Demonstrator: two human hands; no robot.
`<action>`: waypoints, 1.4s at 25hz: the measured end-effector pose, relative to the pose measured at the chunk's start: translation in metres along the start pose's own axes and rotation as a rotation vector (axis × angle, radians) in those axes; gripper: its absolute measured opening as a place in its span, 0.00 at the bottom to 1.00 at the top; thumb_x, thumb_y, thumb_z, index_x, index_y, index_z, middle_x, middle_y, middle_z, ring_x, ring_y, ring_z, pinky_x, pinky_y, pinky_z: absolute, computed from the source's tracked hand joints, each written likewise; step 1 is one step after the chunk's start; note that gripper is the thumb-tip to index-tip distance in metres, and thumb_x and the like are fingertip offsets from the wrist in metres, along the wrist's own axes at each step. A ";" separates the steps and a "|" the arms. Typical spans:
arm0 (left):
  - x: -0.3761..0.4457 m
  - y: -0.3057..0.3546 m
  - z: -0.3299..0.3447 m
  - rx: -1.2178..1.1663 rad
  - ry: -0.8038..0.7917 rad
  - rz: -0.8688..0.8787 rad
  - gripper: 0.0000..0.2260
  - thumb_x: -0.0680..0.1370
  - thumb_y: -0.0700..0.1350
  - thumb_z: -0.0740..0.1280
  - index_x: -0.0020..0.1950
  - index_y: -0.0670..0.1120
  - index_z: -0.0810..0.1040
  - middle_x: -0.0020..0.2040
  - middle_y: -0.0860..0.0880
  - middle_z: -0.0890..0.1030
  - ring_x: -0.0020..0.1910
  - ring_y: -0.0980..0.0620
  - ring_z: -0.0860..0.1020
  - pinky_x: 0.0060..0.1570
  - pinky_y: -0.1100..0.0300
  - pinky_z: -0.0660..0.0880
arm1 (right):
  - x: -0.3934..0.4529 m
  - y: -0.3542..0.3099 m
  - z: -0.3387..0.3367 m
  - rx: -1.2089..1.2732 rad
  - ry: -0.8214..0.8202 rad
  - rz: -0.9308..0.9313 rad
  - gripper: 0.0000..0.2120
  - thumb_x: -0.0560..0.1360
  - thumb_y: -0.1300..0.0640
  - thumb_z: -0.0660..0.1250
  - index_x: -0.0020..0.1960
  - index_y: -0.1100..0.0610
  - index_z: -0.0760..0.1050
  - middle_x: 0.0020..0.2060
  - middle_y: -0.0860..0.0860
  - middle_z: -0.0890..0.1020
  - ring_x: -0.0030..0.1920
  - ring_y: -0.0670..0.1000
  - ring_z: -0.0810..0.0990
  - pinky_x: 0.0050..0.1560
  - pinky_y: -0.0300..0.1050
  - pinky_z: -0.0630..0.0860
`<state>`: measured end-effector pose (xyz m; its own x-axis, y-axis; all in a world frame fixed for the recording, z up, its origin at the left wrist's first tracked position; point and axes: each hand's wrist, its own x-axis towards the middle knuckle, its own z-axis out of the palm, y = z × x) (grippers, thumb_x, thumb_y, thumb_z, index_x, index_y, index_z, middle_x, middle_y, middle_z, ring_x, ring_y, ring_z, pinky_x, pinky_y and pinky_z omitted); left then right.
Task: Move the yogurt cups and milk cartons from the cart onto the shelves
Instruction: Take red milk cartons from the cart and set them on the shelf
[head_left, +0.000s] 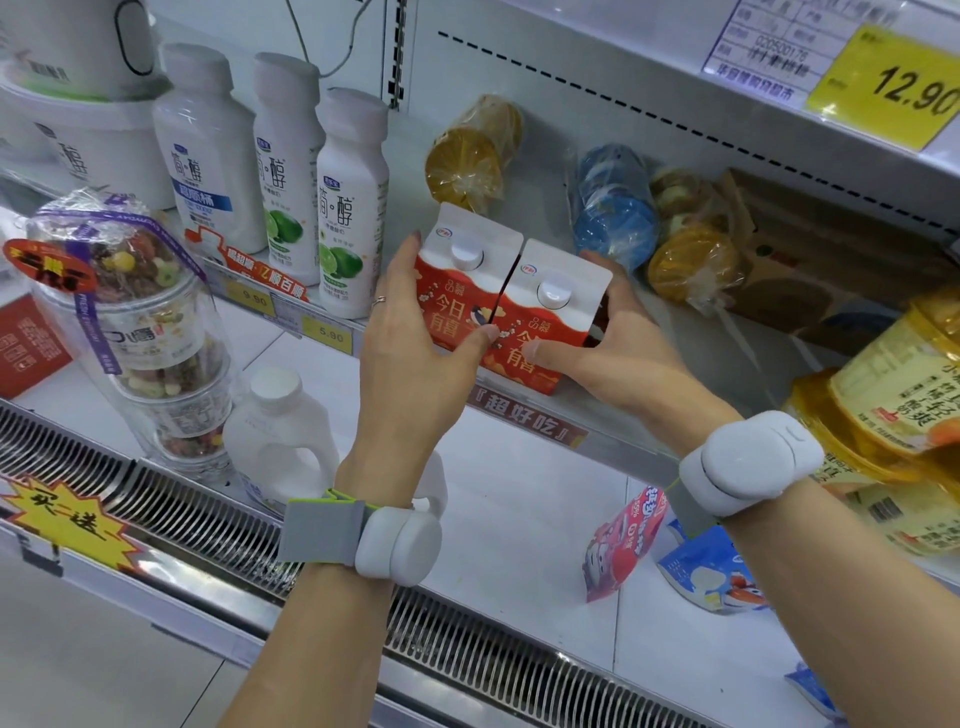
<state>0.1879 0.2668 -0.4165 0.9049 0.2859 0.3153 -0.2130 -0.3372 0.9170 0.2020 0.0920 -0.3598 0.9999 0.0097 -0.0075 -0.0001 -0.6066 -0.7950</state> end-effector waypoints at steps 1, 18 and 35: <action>-0.001 0.002 0.000 0.009 0.012 0.006 0.41 0.73 0.49 0.78 0.80 0.50 0.60 0.74 0.53 0.70 0.70 0.56 0.70 0.67 0.61 0.69 | -0.004 0.002 0.001 0.033 0.020 -0.005 0.49 0.70 0.56 0.80 0.80 0.42 0.54 0.67 0.42 0.74 0.61 0.44 0.76 0.55 0.41 0.78; -0.143 0.105 0.070 0.145 -0.054 0.498 0.13 0.76 0.39 0.67 0.60 0.42 0.79 0.57 0.45 0.80 0.56 0.43 0.77 0.59 0.51 0.73 | -0.194 0.079 -0.151 -0.646 0.053 -0.312 0.21 0.72 0.56 0.69 0.65 0.59 0.75 0.53 0.57 0.79 0.52 0.57 0.79 0.55 0.57 0.78; -0.468 0.356 0.235 -0.147 -1.234 0.884 0.07 0.78 0.45 0.65 0.55 0.50 0.80 0.45 0.55 0.83 0.44 0.55 0.81 0.47 0.51 0.79 | -0.572 0.244 -0.419 -0.745 0.449 0.445 0.10 0.74 0.54 0.66 0.53 0.53 0.80 0.44 0.52 0.85 0.44 0.54 0.82 0.45 0.53 0.81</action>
<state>-0.2248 -0.1979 -0.2953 0.1885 -0.8821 0.4317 -0.7997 0.1173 0.5888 -0.3650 -0.3947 -0.2955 0.8222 -0.5516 0.1401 -0.5252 -0.8302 -0.1869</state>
